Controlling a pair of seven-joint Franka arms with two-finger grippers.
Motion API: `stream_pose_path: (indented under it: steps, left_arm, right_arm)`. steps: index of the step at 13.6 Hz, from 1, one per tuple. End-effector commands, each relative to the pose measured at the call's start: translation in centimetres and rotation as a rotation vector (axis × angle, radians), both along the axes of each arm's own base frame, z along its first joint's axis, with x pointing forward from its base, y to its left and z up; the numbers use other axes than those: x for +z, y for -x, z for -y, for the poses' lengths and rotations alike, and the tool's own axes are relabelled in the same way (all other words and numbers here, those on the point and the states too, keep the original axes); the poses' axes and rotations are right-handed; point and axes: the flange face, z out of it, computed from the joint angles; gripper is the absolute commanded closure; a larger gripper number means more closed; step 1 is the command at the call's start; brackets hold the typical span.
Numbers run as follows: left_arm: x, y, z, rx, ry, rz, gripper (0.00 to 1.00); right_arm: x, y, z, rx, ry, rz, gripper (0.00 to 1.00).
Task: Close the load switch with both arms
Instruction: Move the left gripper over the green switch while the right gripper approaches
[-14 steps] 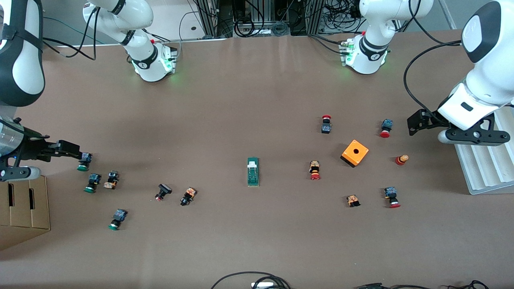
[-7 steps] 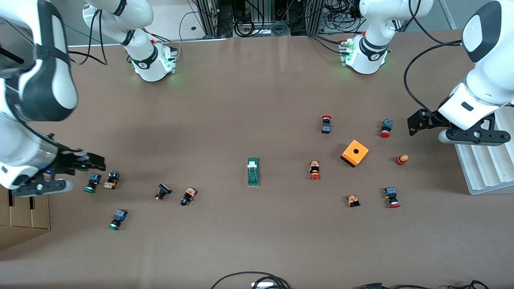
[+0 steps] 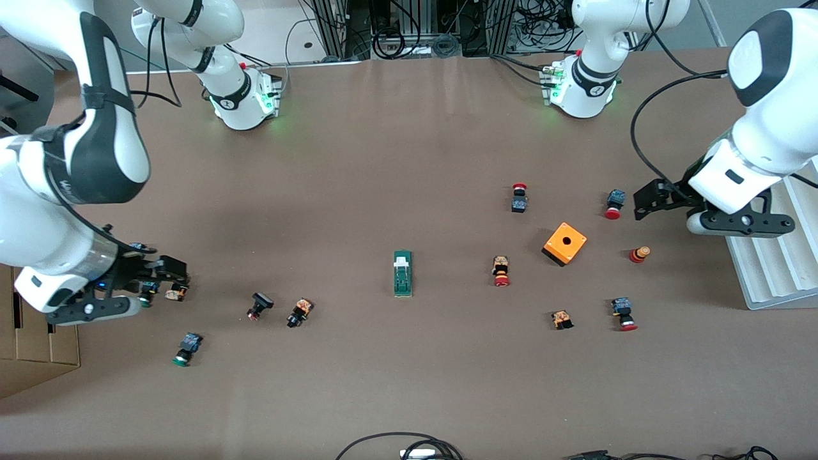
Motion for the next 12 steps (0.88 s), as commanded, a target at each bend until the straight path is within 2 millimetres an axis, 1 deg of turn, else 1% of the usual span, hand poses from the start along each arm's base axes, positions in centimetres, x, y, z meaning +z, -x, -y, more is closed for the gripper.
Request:
stream_pose_path:
  steps: [1, 2, 3, 4, 5, 6, 7, 8, 10, 11, 12]
  left_arm:
    - [0.7, 0.8, 6.1, 0.099, 0.010, 0.009, 0.00]
    - [0.8, 1.4, 8.3, 0.138, 0.007, 0.009, 0.00]
    - [0.9, 2.1, 10.4, 0.162, 0.008, 0.006, 0.00]
    - [0.9, 2.7, 11.9, 0.182, 0.009, 0.003, 0.00]
    - [0.9, 3.4, 13.9, 0.199, 0.011, 0.002, 0.00]
    - [1.0, 4.2, 16.0, 0.225, 0.008, 0.017, 0.00]
    - [1.0, 5.2, 18.4, 0.248, -0.007, 0.041, 0.00]
    - [0.5, 6.4, 21.2, 0.268, -0.028, 0.055, 0.00]
    - [-0.6, 8.4, 26.0, 0.299, -0.031, 0.074, 0.00]
    - [-1.1, 9.2, 28.0, 0.314, -0.017, 0.081, 0.00]
    - [-1.9, 10.1, 29.9, 0.326, -0.019, 0.090, 0.00]
  right_arm:
    - [-1.4, -0.7, -0.9, -0.007, -0.017, -0.002, 0.00]
    - [-1.9, -0.8, -1.0, -0.007, -0.025, -0.010, 0.00]
    - [-2.1, -0.9, -0.6, 0.001, -0.037, -0.012, 0.00]
    - [-2.6, -1.1, -0.5, 0.058, -0.041, -0.008, 0.00]
    - [-2.9, -1.5, -0.6, 0.149, -0.037, 0.010, 0.00]
    - [-3.3, -1.8, -0.6, 0.233, -0.036, 0.030, 0.00]
    - [-3.2, -1.9, -0.8, 0.267, -0.033, 0.039, 0.00]
    - [-3.4, -1.9, -0.8, 0.273, -0.033, 0.041, 0.00]
    - [-3.9, -2.2, -0.6, 0.275, -0.026, 0.043, 0.00]
    - [-4.4, -2.2, -0.8, 0.284, -0.025, 0.037, 0.00]
    - [-4.8, -2.3, -1.8, 0.301, -0.021, 0.038, 0.00]
